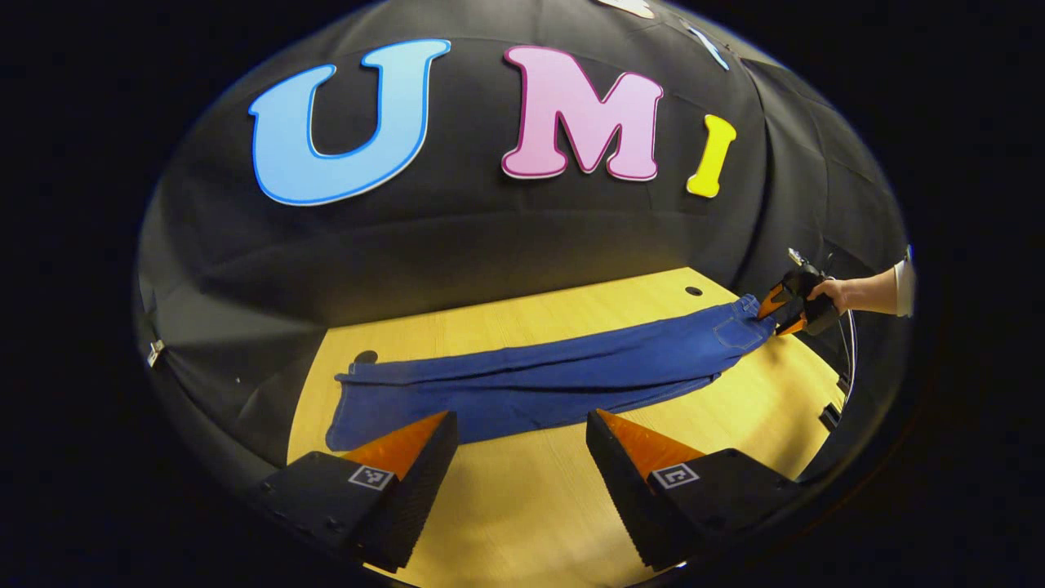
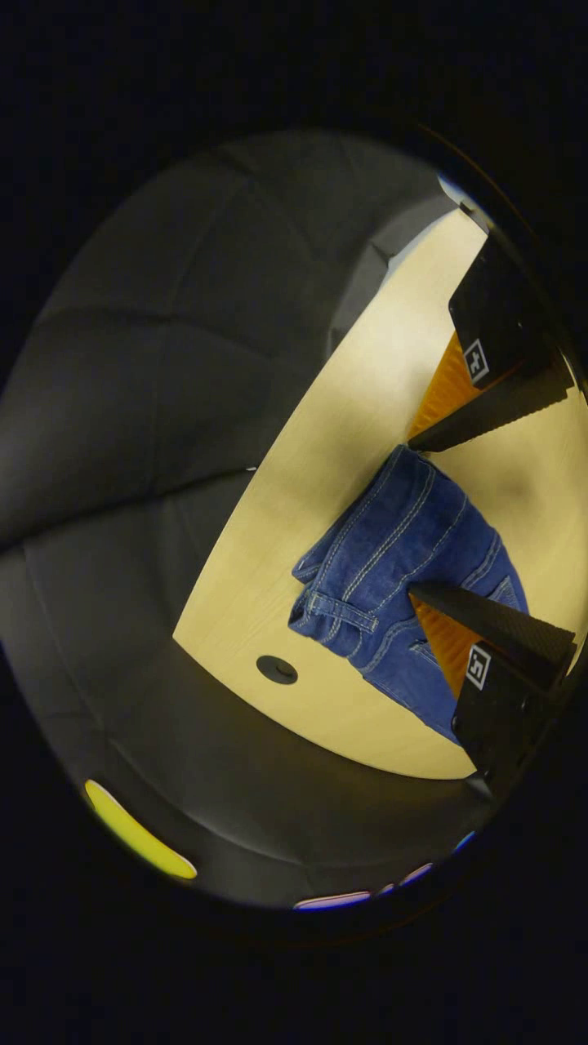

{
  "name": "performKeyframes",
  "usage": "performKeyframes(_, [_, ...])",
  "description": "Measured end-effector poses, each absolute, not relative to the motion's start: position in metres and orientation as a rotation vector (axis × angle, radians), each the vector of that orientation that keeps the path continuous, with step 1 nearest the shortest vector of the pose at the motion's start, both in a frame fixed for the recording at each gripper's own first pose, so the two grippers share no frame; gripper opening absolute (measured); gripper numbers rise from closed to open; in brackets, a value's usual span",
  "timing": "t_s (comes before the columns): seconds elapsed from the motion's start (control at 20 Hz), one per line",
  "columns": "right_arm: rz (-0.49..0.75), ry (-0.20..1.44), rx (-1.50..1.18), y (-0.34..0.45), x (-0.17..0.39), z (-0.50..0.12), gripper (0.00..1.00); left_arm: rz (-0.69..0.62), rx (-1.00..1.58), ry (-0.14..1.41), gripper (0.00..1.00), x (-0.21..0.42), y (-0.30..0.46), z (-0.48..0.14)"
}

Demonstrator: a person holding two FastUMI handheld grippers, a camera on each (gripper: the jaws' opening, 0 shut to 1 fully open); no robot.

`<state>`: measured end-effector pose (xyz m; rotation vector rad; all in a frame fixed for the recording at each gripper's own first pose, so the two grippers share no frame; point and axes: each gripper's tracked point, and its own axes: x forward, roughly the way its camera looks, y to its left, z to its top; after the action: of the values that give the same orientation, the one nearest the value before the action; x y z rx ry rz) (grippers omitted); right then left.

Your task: Grasp the waist and the cuffs of the jeans and fold them to make the two legs overlap; first hold the waist and fold one-third of the jeans toward the cuffs, then hold the cuffs and fold the remaining one-third in the same direction to finish folding.

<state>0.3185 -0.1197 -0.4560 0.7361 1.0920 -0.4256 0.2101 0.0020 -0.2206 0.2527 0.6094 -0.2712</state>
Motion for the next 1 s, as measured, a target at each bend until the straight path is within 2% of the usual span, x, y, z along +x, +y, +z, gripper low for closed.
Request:
performKeyframes(0.05, [-0.419,1.102,0.76,-0.117,0.324,-0.463,0.89,-0.263,0.257,0.612,0.99,0.213,0.0,-0.222])
performKeyframes(0.15, [-0.41,1.096,0.769,-0.112,0.336,-0.468,0.39,-0.252,0.257,0.615,0.99,0.223,-0.005,-0.223])
performKeyframes(0.25, [-0.396,1.076,0.761,-0.116,0.336,-0.459,0.19,-0.23,0.24,0.599,0.99,0.224,-0.004,-0.217])
performKeyframes(0.3, [-0.393,1.045,0.738,-0.121,0.338,-0.456,0.17,-0.22,0.223,0.586,0.99,0.227,-0.006,-0.215])
performKeyframes(0.35, [-0.386,1.018,0.723,-0.122,0.338,-0.443,0.07,-0.213,0.204,0.578,0.98,0.228,-0.005,-0.213])
performKeyframes(0.75, [-0.253,0.672,0.497,-0.108,0.353,-0.333,0.05,-0.24,0.125,0.583,0.98,0.208,0.045,-0.205])
performKeyframes(1.0, [-0.058,0.524,0.31,-0.067,0.343,-0.286,0.05,-0.266,0.117,0.573,0.97,0.177,0.085,-0.193])
